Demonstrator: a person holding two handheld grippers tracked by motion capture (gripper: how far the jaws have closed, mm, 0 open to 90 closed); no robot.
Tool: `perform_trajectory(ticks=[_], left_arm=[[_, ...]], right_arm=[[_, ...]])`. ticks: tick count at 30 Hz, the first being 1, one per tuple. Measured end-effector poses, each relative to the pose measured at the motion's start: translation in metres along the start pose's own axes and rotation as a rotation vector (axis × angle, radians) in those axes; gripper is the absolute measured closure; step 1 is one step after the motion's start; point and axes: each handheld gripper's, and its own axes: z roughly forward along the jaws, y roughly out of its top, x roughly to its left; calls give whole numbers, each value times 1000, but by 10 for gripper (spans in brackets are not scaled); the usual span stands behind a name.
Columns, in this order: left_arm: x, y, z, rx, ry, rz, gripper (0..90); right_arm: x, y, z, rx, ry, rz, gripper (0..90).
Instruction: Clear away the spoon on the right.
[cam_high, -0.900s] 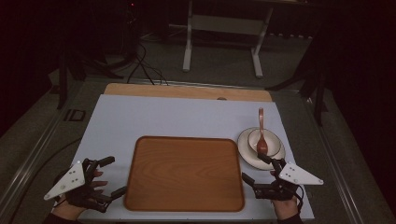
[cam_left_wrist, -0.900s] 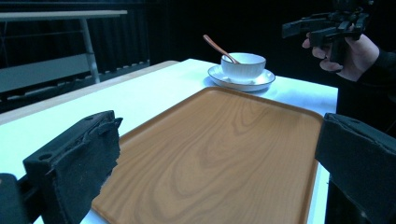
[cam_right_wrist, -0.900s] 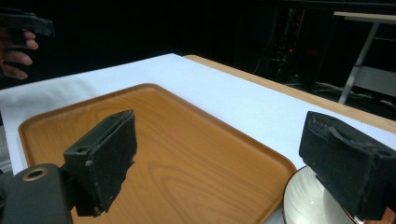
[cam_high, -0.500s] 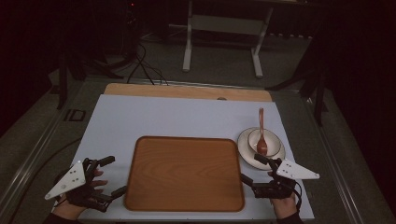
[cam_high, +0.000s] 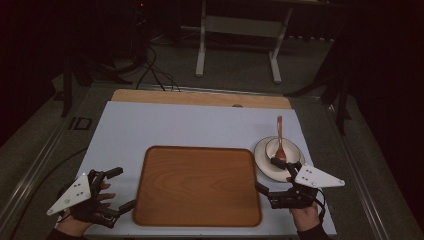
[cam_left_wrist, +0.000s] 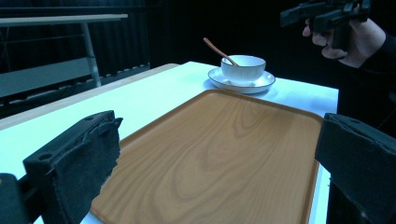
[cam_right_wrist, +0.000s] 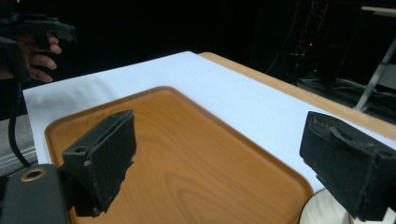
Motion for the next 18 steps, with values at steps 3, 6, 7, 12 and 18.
perform_trajectory(ticks=[3, 6, 7, 12, 18], left_arm=[[0, 0, 0, -1, 0, 1, 0], [0, 0, 0, -4, -4, -2, 0], [0, 0, 0, -4, -4, -2, 0], [0, 0, 1, -1, -9, 0, 0], [-1, 0, 1, 1, -10, 3, 0]], right_arm=[[0, 7, 1, -4, 1, -17, 106], [0, 15, 3, -8, 10, -36, 106], [0, 16, 3, -9, 11, -40, 106], [-5, 26, 7, -2, 20, -44, 106], [-12, 36, 11, 3, 24, -45, 106]])
